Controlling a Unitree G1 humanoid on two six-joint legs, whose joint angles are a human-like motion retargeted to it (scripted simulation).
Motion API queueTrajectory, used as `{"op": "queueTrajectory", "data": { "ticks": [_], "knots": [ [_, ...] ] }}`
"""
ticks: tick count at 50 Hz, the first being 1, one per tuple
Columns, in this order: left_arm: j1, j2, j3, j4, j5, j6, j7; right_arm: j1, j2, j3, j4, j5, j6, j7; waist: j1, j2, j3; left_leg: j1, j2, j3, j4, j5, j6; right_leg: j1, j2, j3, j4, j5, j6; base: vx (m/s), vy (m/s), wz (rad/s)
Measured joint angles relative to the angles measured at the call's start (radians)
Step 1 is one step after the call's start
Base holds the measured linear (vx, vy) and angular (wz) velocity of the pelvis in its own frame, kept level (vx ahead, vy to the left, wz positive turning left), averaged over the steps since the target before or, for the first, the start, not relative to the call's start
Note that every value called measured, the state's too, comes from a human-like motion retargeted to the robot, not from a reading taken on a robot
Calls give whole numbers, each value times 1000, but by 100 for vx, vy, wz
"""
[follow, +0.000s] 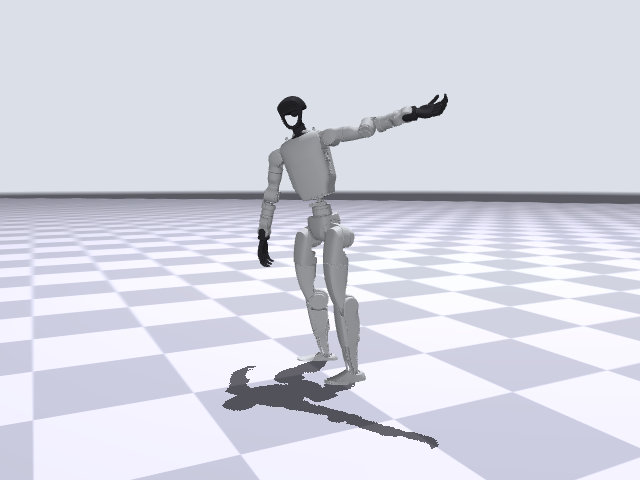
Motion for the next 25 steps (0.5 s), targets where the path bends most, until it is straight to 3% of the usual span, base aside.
{"op": "queueTrajectory", "data": {
  "ticks": [4, 8, 13, 17, 18, 19, 20, 21, 22, 23, 25],
  "knots": [
    [-98, 190, -26, -92, -9, -12, -25, 12, -108, -124, 16, 127, -11, -60, -164, 95, 7, 7, 10, 41, 17, -11, -19, -11, 2, 42, 7, 3, 0, -3, -1, -53],
    [-209, 313, -95, -237, 37, -12, -77, -22, -193, -145, -18, 266, -38, -105, -356, 179, 51, 17, 21, 83, 29, -20, -30, -23, 5, 86, 11, 9, -3, -3, -1, -56],
    [-310, 361, -253, -433, 251, 5, -129, -136, -240, -83, -35, 401, -51, -156, -604, 253, 136, 30, 33, 143, 39, -32, -24, -40, 11, 152, 6, 20, -4, -2, -1, -67],
    [-408, 326, -486, -583, 507, 8, -110, -242, -232, -19, -23, 459, -54, -182, -778, 282, 196, 43, 42, 204, 44, -46, -5, -61, 19, 218, -6, 33, 3, -2, -1, -85],
    [-467, 298, -582, -616, 583, 10, -100, -264, -229, -6, -18, 472, -55, -180, -815, 289, 207, 48, 45, 221, 45, -50, 1, -66, 21, 237, -8, 37, 6, -1, 0, -96],
    [-666, 215, -813, -620, 672, 12, -85, -255, -237, -23, -8, 488, -55, -172, -820, 301, 196, 55, 48, 239, 45, -55, 7, -69, 25, 256, -12, 41, 9, -1, 0, -101],
    [-937, 105, -1111, -609, 767, 14, -67, -231, -250, -57, 5, 505, -54, -160, -808, 317, 174, 63, 52, 257, 46, -60, 12, -71, 28, 276, -16, 45, 13, -1, 0, -111],
    [-1271, -61, -1464, -515, 822, 27, -80, -151, -192, -157, 1, 516, -54, -142, -745, 270, 126, 63, 54, 281, 46, -64, 17, -84, 31, 301, -20, 51, 16, -1, 0, -118],
    [-1519, -199, -1730, -440, 871, 39, -99, -94, -137, -235, -5, 526, -54, -125, -704, 226, 94, 64, 56, 304, 45, -68, 22, -97, 33, 326, -23, 57, 19, -1, -1, -122],
    [-1592, -278, -1825, -406, 908, 52, -133, -81, -88, -270, -14, 534, -53, -109, -707, 188, 94, 67, 57, 327, 45, -73, 27, -109, 35, 350, -24, 62, 23, -1, -1, -117],
    [-1591, -373, -1870, -388, 982, 73, -191, -79, -40, -301, -21, 551, -49, -81, -746, 146, 103, 75, 61, 366, 45, -81, 35, -125, 40, 392, -25, 70, 33, -1, 0, -109]
  ]
}}
